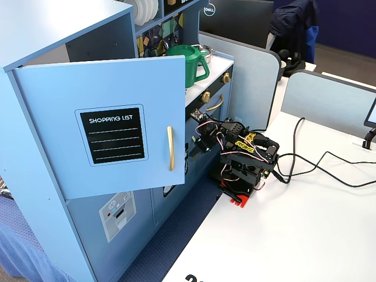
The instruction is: Open the left cabinet door
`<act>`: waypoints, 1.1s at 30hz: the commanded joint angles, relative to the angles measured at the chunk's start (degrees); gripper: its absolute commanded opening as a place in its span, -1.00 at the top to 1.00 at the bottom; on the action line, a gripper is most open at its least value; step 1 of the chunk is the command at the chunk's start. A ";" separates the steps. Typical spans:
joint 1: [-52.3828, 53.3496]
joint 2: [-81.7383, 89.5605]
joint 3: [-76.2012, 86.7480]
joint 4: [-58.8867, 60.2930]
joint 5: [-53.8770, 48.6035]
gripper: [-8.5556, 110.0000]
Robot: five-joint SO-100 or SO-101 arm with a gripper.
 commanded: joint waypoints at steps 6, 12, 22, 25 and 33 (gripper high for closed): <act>1.05 5.19 4.75 9.93 5.54 0.61; -0.18 5.45 4.83 17.58 6.59 0.63; -0.97 5.45 4.83 22.85 6.33 0.86; -1.14 5.45 4.83 22.85 6.06 0.86; -1.14 5.45 4.83 22.85 6.33 0.86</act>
